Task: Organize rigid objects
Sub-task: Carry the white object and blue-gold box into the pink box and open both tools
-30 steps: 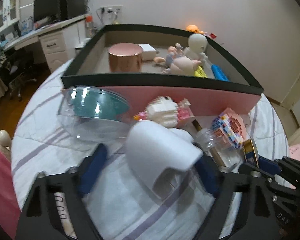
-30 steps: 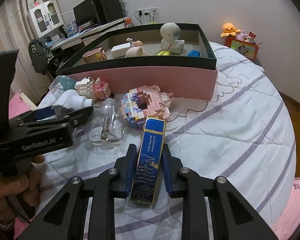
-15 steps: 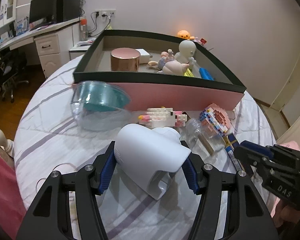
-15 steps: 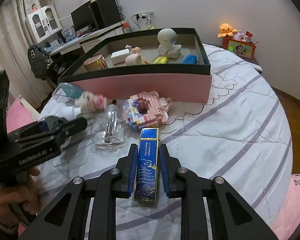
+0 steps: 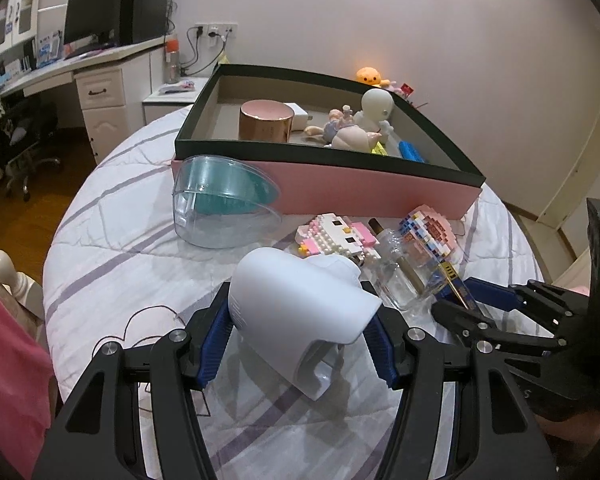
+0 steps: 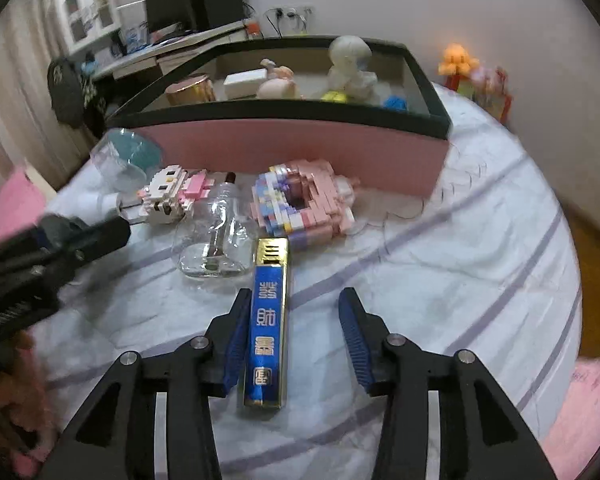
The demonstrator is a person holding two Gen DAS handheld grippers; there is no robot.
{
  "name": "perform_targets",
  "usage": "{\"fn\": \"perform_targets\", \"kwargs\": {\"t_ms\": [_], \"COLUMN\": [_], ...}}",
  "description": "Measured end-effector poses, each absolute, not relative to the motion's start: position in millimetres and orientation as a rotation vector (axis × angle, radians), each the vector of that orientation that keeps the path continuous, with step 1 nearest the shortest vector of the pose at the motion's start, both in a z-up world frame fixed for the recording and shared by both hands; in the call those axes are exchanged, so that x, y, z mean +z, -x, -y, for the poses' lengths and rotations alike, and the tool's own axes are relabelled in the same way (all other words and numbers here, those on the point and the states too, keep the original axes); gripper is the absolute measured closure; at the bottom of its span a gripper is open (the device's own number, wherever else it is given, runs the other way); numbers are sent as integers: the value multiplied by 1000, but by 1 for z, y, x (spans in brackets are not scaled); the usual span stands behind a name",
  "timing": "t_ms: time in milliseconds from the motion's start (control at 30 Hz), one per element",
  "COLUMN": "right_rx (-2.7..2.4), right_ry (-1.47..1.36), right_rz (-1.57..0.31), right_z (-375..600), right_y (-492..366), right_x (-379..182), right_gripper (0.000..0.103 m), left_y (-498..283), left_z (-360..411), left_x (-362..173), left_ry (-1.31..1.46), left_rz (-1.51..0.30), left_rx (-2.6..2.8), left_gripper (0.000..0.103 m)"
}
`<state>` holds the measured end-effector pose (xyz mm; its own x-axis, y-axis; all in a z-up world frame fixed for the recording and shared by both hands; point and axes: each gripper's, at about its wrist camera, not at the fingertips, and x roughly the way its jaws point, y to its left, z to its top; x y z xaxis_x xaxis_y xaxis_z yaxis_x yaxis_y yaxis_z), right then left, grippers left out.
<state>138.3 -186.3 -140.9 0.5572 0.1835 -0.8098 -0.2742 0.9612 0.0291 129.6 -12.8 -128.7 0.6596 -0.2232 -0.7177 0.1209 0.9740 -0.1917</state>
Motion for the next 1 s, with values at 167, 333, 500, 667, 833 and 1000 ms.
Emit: {"fn": "perform_targets", "kwargs": {"t_ms": [167,333,500,667,833,1000], "right_rx": [282,296,306,331,346,345], "right_ry": [55,4,1,6,12,21], "right_rz": [-939,-918,-873,-818,-750,-688], "right_z": [193,203,203,199,198,195], "right_y": [-134,-128,-132,-144,-160,-181], "right_x": [-137,-127,-104,-80,-52,-26], "right_gripper": [88,88,88,88,88,88], "left_y": [-124,-121,-121,-126,-142,-164], "left_z": [8,5,4,0,-4,-7], "left_x": [-123,-116,-103,-85,-61,-35], "left_ry": [132,138,134,126,121,107], "left_rz": [-811,-796,-771,-734,-680,-622], "left_rx": [-190,-192,-198,-199,-193,-190], "left_gripper": [42,42,42,42,42,42]}}
